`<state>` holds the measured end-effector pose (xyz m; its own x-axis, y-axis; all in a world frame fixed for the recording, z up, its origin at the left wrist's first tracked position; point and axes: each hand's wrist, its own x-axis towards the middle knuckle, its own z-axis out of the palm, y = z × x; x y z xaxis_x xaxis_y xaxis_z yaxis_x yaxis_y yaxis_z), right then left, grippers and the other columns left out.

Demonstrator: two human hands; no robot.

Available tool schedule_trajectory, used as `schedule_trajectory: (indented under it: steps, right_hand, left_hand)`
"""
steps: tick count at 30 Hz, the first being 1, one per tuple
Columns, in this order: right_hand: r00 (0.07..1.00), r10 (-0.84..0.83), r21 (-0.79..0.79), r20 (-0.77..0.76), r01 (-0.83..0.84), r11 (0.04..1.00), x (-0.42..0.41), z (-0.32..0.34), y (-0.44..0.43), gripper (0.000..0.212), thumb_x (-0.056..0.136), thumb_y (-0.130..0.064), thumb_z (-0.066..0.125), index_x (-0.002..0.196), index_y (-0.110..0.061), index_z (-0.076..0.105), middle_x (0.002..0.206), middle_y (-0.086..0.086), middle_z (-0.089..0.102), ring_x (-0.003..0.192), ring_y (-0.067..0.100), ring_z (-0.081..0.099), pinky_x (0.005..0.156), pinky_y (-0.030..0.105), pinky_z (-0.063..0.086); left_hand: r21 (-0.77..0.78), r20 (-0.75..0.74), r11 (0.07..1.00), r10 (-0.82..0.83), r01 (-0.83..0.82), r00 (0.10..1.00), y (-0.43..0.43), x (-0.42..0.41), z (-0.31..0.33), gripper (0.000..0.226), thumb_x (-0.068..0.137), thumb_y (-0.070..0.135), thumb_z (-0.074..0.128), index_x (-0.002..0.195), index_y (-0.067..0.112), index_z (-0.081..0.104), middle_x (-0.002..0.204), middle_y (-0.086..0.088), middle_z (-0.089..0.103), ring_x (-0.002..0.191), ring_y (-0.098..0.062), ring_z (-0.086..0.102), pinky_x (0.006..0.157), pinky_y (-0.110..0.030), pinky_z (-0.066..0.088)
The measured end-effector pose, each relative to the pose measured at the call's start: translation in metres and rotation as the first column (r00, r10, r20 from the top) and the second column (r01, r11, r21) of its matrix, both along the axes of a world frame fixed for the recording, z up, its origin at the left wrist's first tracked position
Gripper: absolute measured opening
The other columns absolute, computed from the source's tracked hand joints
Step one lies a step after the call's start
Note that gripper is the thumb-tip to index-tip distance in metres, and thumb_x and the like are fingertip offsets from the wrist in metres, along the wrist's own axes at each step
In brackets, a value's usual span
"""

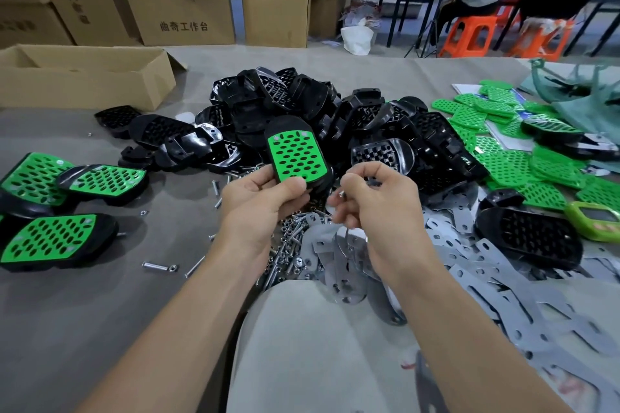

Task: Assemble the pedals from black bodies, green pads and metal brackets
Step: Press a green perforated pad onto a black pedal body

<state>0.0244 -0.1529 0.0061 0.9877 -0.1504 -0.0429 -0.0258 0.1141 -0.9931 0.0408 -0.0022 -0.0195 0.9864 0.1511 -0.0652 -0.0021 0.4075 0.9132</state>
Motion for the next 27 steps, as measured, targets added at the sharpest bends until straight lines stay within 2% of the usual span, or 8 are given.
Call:
schedule_trajectory:
  steps: [2,4,7,11,15,19,24,27]
  right_hand:
    - [1.0,-0.019,-0.093,0.024,0.021,0.995,0.001,-0.001,-0.004,0.013,0.089,-0.004,0.068,0.08,-0.012,0.073,0.06,0.013,0.067,0.042,0.018,0.05,0.043,0.026,0.042]
    - [0.999,-0.003,-0.094,0.041,0.007,0.996,0.001,0.0,-0.005,0.013,0.087,-0.004,0.073,0.08,-0.014,0.079,0.061,0.013,0.069,0.043,0.019,0.053,0.044,0.025,0.044]
    - [0.996,0.083,-0.026,0.025,-0.083,0.996,-0.001,0.003,-0.001,0.014,0.087,0.004,0.071,0.086,-0.007,0.08,0.069,0.014,0.074,0.053,0.019,0.066,0.05,0.022,0.051]
    - [0.991,0.131,0.057,-0.02,-0.13,0.99,-0.001,0.003,-0.003,0.023,0.083,0.012,0.065,0.084,-0.005,0.08,0.072,0.015,0.074,0.062,0.016,0.066,0.059,0.022,0.054]
    - [0.982,0.175,0.255,-0.076,-0.151,0.955,0.002,0.004,-0.011,0.035,0.084,0.022,0.051,0.092,0.002,0.078,0.091,0.016,0.077,0.082,0.019,0.074,0.081,0.027,0.06]
    - [0.972,0.214,0.344,-0.091,-0.171,0.923,0.001,0.003,-0.016,0.05,0.077,0.036,0.044,0.101,0.005,0.075,0.106,0.021,0.075,0.101,0.026,0.075,0.083,0.025,0.06]
    - [0.974,0.223,0.294,-0.042,-0.201,0.934,0.0,0.004,-0.015,0.021,0.093,0.013,0.059,0.105,0.001,0.072,0.099,0.018,0.077,0.093,0.026,0.077,0.075,0.027,0.062]
    - [0.983,0.184,0.179,0.011,-0.183,0.967,-0.001,0.003,-0.014,0.016,0.096,0.006,0.06,0.1,-0.002,0.074,0.088,0.018,0.077,0.079,0.024,0.077,0.068,0.026,0.06]
  left_hand:
    - [0.029,0.016,0.999,-0.026,0.025,1.0,-0.002,-0.001,0.001,0.028,0.088,-0.01,0.069,0.111,0.007,0.072,0.1,-0.007,0.08,0.093,-0.019,0.078,0.072,-0.021,0.06]
    - [0.072,0.031,0.996,-0.047,0.044,0.998,-0.004,-0.002,0.001,0.029,0.089,-0.009,0.069,0.111,0.009,0.072,0.101,-0.006,0.08,0.094,-0.019,0.078,0.074,-0.022,0.06]
    - [0.093,0.036,0.992,-0.084,0.081,0.996,-0.006,-0.003,0.0,0.029,0.091,-0.012,0.064,0.112,0.006,0.072,0.102,-0.009,0.08,0.093,-0.022,0.078,0.075,-0.024,0.061]
    - [0.146,0.054,0.986,-0.087,0.078,0.995,-0.006,-0.003,-0.002,0.032,0.092,-0.013,0.063,0.113,0.009,0.072,0.104,-0.01,0.08,0.097,-0.028,0.077,0.085,-0.035,0.062]
    - [0.175,0.063,0.983,-0.067,0.055,0.996,-0.005,-0.003,-0.003,0.031,0.09,-0.011,0.067,0.113,0.009,0.073,0.102,-0.008,0.08,0.097,-0.026,0.077,0.083,-0.032,0.063]
    - [0.177,0.049,0.983,-0.049,0.04,0.998,-0.003,-0.003,-0.002,0.029,0.089,-0.009,0.07,0.107,0.013,0.074,0.097,-0.005,0.081,0.091,-0.02,0.078,0.075,-0.024,0.061]
    - [0.25,0.088,0.968,-0.063,0.039,0.994,-0.001,-0.003,-0.005,0.03,0.089,-0.008,0.071,0.107,0.016,0.075,0.099,-0.006,0.081,0.094,-0.024,0.078,0.081,-0.03,0.063]
    - [0.304,0.12,0.952,-0.064,0.025,0.991,-0.001,-0.004,-0.004,0.035,0.087,-0.009,0.072,0.1,0.023,0.078,0.097,-0.004,0.081,0.091,-0.022,0.078,0.079,-0.029,0.062]
